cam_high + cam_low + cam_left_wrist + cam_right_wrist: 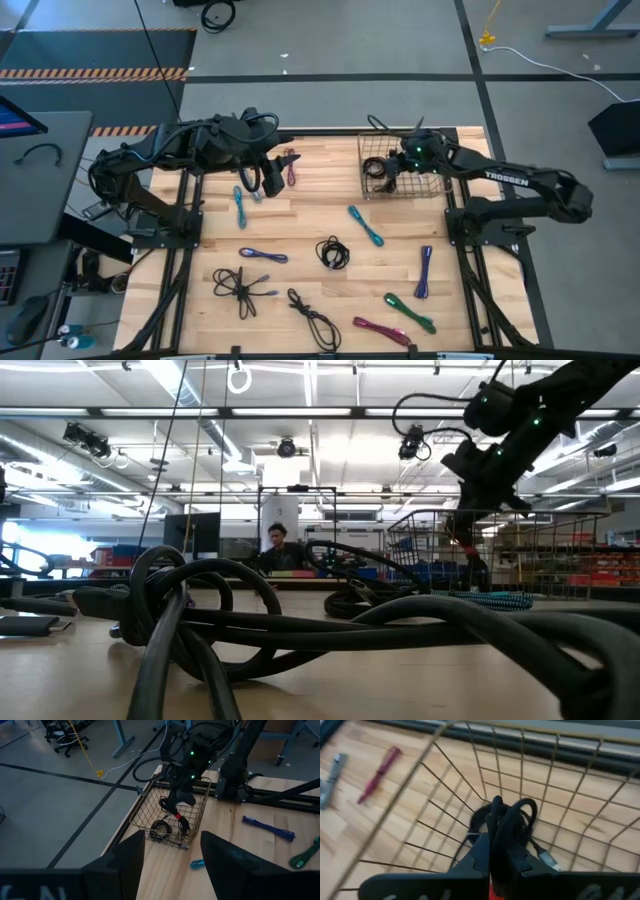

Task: Pick and place USB-C Cables
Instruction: Put the black charger cable into the wire basket

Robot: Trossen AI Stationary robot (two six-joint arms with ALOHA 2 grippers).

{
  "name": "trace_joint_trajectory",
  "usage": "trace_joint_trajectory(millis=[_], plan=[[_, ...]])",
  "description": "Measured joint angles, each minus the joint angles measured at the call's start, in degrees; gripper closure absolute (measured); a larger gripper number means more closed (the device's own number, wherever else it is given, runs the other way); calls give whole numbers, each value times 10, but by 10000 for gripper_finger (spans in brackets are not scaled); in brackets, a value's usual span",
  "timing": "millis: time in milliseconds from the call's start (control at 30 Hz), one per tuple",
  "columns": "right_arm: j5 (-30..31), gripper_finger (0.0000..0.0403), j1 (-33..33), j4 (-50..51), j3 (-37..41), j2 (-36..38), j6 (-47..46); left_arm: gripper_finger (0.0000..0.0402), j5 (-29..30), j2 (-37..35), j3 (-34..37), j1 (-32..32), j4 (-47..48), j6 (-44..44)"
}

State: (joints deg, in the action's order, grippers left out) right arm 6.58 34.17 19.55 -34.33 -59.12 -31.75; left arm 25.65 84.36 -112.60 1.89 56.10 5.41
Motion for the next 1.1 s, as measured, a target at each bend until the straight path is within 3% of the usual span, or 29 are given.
trace_joint_trajectory(millis=[333,1100], plan=[[-10,384,23,87,2,-42,7,202,0,0,0,0,2,0],[-21,372,58,107,2,-76,50,202,0,0,0,0,3,4]])
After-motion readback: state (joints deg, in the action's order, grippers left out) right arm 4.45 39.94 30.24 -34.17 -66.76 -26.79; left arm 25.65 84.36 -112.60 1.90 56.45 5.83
